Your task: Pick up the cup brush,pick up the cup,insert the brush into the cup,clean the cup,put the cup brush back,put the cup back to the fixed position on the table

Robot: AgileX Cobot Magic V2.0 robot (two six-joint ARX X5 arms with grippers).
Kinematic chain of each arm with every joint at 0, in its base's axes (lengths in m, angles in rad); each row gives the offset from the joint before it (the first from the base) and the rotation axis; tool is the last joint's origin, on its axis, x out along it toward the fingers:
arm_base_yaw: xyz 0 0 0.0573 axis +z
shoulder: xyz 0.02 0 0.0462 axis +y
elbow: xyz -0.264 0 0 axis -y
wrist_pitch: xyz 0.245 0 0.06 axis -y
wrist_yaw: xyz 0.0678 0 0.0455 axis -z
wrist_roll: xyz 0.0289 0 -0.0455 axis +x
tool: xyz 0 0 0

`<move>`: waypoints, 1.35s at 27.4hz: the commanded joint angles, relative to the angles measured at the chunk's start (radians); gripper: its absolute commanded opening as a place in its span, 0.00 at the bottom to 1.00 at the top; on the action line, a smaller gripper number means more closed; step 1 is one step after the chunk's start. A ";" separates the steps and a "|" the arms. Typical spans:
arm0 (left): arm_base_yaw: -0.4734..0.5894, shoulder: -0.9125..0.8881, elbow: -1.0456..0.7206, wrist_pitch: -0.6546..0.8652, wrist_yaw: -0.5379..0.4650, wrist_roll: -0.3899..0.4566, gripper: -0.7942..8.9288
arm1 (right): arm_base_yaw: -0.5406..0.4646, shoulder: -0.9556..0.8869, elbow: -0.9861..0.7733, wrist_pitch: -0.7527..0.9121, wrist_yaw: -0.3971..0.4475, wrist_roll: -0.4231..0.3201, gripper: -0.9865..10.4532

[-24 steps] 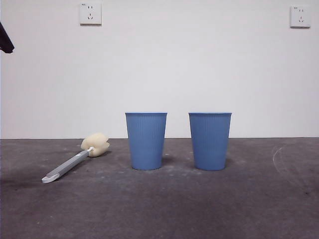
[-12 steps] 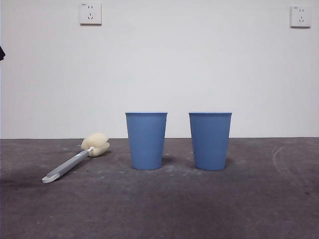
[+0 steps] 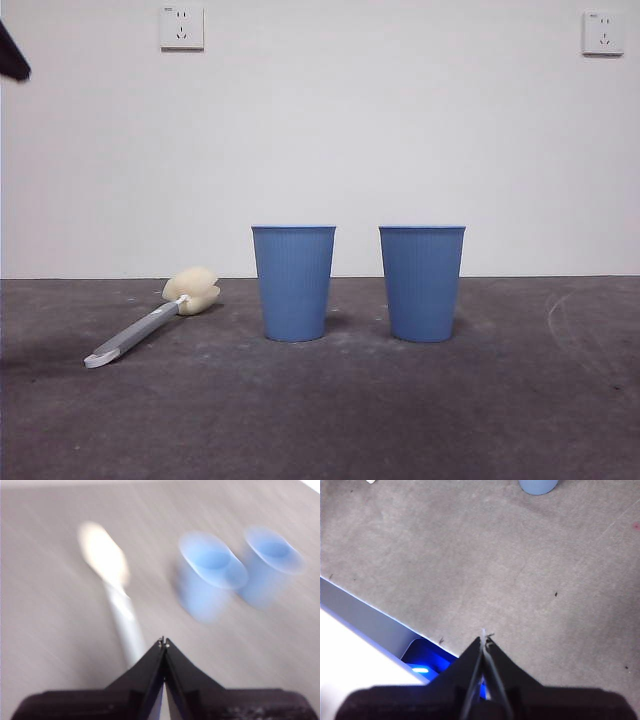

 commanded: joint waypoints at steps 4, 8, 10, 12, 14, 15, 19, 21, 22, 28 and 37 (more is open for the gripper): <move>0.243 -0.172 -0.047 0.182 -0.067 0.309 0.08 | 0.002 0.001 0.002 0.003 0.011 -0.007 0.09; 0.411 -0.344 -0.197 0.276 -0.086 0.338 0.08 | 0.002 0.001 0.002 0.004 0.011 -0.007 0.09; 0.443 -0.404 -0.269 0.298 -0.085 0.325 0.08 | 0.002 0.001 0.002 0.004 0.011 -0.007 0.09; 0.459 -0.451 -0.330 0.306 -0.078 0.310 0.08 | 0.002 0.001 0.002 0.004 0.011 -0.007 0.09; 0.471 -0.496 -0.394 0.307 -0.074 0.283 0.08 | 0.002 0.001 0.002 0.004 0.011 -0.007 0.09; 0.475 -0.512 -0.424 0.307 -0.064 0.272 0.08 | 0.002 0.001 0.002 0.004 0.011 -0.007 0.09; 0.481 -0.565 -0.527 0.307 -0.026 0.233 0.08 | 0.002 0.001 0.002 0.004 0.011 -0.007 0.09; 0.481 -0.584 -0.567 0.307 -0.022 0.209 0.08 | 0.002 0.001 0.002 0.004 0.011 -0.007 0.09; 0.481 -0.595 -0.588 0.307 -0.014 0.200 0.08 | 0.002 0.001 0.002 0.004 0.011 -0.007 0.09; 0.481 -0.647 -0.667 0.274 0.054 0.164 0.08 | 0.002 0.001 0.002 0.004 0.011 -0.007 0.09; 0.480 -0.646 -0.666 0.278 0.182 0.117 0.08 | 0.001 0.001 0.002 0.004 0.018 -0.007 0.09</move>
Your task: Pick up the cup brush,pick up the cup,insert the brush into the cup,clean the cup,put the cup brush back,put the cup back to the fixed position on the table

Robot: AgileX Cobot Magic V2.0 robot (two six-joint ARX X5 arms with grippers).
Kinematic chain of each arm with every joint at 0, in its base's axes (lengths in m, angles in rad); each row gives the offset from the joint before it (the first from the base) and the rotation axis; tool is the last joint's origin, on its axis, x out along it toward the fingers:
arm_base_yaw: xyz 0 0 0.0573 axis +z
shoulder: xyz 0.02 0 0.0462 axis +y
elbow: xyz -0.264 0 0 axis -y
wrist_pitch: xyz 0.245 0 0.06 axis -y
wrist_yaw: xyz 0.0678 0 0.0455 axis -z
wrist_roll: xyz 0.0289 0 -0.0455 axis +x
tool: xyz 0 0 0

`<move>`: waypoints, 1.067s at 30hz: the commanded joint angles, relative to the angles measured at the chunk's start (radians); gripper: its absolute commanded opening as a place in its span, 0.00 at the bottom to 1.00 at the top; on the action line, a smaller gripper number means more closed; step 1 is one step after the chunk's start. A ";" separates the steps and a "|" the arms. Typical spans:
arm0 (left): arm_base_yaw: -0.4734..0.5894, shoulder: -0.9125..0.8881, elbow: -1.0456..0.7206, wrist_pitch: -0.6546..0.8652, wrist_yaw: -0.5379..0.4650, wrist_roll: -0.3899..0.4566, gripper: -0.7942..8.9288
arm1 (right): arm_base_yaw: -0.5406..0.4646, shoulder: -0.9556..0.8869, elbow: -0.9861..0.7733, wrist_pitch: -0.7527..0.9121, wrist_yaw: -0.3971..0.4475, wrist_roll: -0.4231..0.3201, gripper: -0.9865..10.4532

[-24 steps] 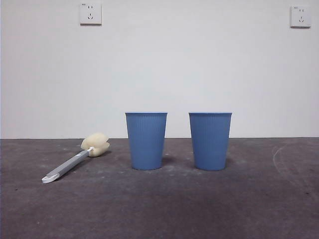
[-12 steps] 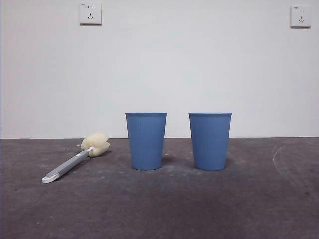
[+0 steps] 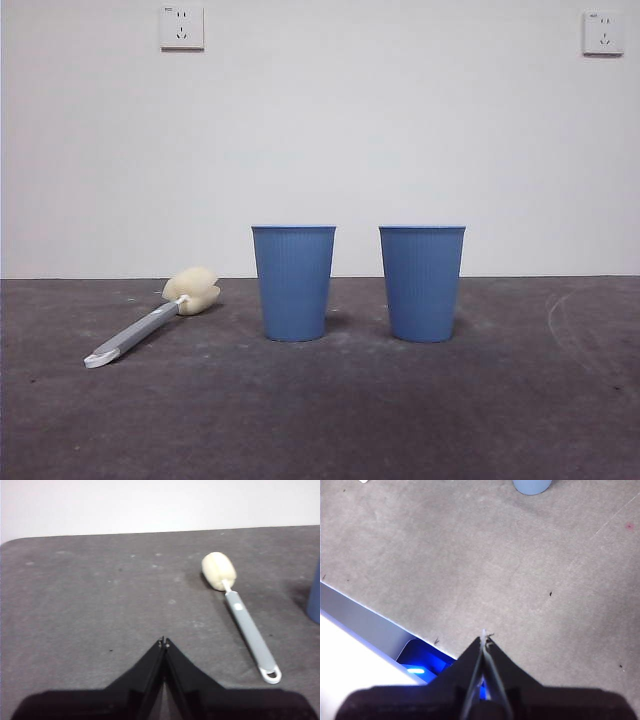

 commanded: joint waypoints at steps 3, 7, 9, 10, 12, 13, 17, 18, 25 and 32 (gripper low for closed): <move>0.002 0.008 -0.008 0.013 -0.010 -0.024 0.08 | 0.001 0.000 0.002 0.004 0.004 -0.007 0.09; 0.002 0.020 -0.008 0.013 -0.010 -0.024 0.08 | 0.001 0.000 0.002 0.004 0.004 -0.007 0.09; 0.002 0.029 -0.008 0.012 -0.010 -0.024 0.08 | 0.001 0.000 0.002 0.005 0.004 -0.007 0.09; 0.002 0.032 -0.008 0.013 -0.010 -0.024 0.08 | 0.001 0.000 0.002 0.005 0.004 -0.007 0.09; 0.002 0.042 -0.008 0.013 -0.010 -0.024 0.08 | 0.001 0.000 0.002 0.004 0.004 -0.007 0.09; 0.002 0.046 -0.008 0.013 -0.010 -0.024 0.08 | 0.001 0.000 0.002 0.004 0.004 -0.006 0.09; 0.002 0.064 -0.008 0.013 -0.010 -0.024 0.08 | 0.001 0.000 0.002 0.005 0.004 -0.006 0.09; 0.002 0.069 -0.008 0.012 -0.010 -0.024 0.08 | 0.002 -0.001 0.002 0.004 0.004 -0.006 0.09; 0.002 0.095 -0.008 0.012 -0.010 -0.024 0.08 | -0.067 -0.082 -0.004 0.099 0.055 -0.116 0.09; 0.002 0.124 -0.008 0.012 -0.010 -0.024 0.08 | -0.274 -0.304 -0.110 0.474 -0.008 -0.136 0.09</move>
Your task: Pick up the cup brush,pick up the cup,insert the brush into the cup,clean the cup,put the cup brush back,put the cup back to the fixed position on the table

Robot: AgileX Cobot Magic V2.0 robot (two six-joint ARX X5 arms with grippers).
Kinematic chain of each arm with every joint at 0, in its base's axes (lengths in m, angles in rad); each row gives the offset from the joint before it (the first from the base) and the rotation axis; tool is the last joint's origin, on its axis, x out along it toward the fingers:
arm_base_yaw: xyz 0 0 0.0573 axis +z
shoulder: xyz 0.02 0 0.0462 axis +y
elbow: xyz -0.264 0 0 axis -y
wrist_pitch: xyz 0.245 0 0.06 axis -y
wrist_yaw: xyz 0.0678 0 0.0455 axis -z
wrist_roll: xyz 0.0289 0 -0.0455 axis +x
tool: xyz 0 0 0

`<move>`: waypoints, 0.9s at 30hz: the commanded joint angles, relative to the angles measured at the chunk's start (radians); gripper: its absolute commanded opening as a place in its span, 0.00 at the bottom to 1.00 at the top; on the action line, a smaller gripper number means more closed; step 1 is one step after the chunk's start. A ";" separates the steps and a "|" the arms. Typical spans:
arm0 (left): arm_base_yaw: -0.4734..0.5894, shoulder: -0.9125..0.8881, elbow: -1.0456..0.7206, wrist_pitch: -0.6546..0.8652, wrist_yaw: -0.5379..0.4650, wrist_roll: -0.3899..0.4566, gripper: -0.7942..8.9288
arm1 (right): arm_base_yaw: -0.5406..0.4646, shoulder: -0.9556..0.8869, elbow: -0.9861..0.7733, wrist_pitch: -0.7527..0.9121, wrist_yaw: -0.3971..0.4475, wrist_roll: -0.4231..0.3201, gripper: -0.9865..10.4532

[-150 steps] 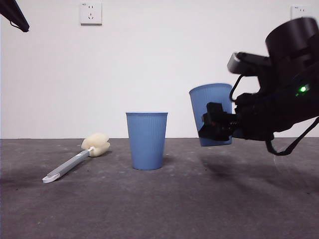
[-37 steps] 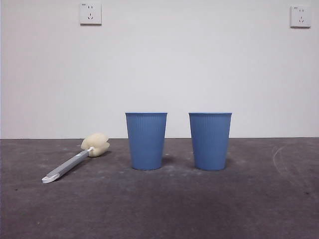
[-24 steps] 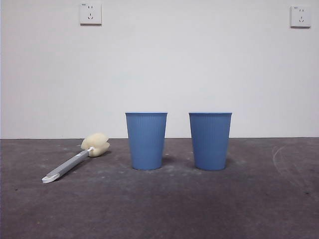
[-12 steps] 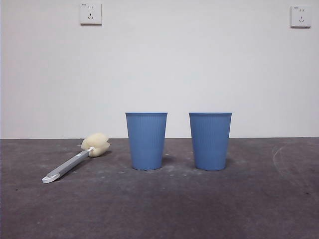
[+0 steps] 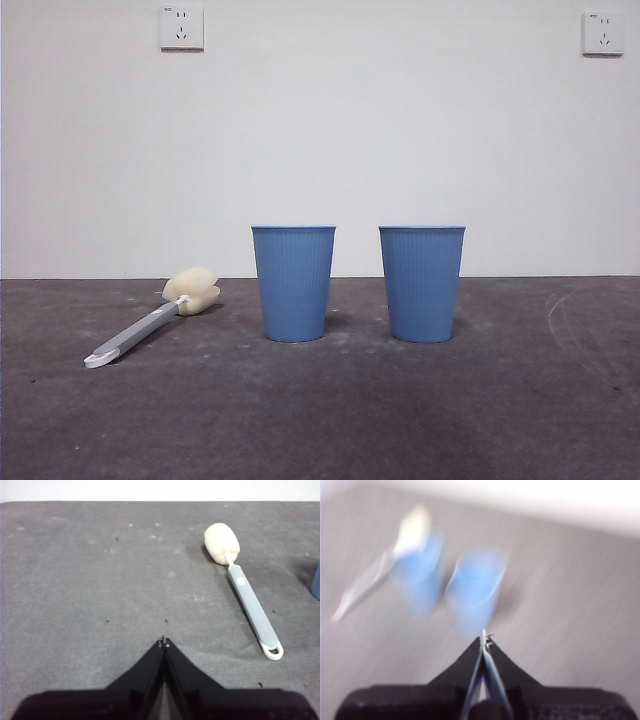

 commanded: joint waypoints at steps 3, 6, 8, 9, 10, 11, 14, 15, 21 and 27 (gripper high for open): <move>0.002 0.022 -0.008 0.008 -0.002 -0.007 0.08 | -0.129 -0.150 -0.148 0.188 -0.006 -0.016 0.09; 0.002 0.035 -0.008 0.008 -0.002 -0.007 0.08 | -0.178 -0.236 -0.269 0.277 -0.004 -0.016 0.09; 0.002 0.044 -0.008 0.008 -0.002 -0.006 0.08 | -0.200 -0.304 -0.370 0.323 -0.004 -0.013 0.09; 0.002 0.048 -0.008 0.008 -0.002 -0.007 0.08 | -0.206 -0.329 -0.410 0.335 -0.003 -0.013 0.09; 0.002 0.053 -0.008 0.008 -0.002 -0.007 0.08 | -0.209 -0.355 -0.455 0.351 0.001 -0.007 0.09; 0.002 0.057 -0.008 0.008 -0.002 -0.007 0.08 | -0.212 -0.377 -0.497 0.364 0.007 0.003 0.09; 0.002 0.075 -0.008 0.008 -0.002 -0.006 0.08 | -0.213 -0.437 -0.623 0.403 0.060 0.061 0.09; 0.002 0.082 -0.008 0.008 -0.002 -0.007 0.08 | -0.213 -0.459 -0.660 0.402 0.077 0.077 0.09; 0.002 0.107 -0.008 0.030 -0.002 -0.007 0.08 | -0.213 -0.474 -0.737 0.404 0.082 0.090 0.09; 0.002 0.113 -0.007 0.031 -0.002 -0.007 0.08 | -0.213 -0.473 -0.735 0.401 0.082 0.091 0.09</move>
